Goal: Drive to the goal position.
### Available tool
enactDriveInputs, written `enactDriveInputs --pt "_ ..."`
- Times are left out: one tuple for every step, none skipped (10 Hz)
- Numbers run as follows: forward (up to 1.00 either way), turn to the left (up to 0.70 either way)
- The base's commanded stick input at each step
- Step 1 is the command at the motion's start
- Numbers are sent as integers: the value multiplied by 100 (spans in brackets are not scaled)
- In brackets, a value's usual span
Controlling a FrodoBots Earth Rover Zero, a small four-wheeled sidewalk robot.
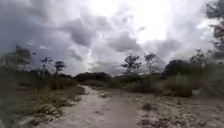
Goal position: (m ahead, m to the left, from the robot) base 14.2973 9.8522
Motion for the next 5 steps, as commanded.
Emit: enactDriveInputs --pt "85 0" --pt "85 0" --pt "85 0" --pt "85 0" --pt "85 0"
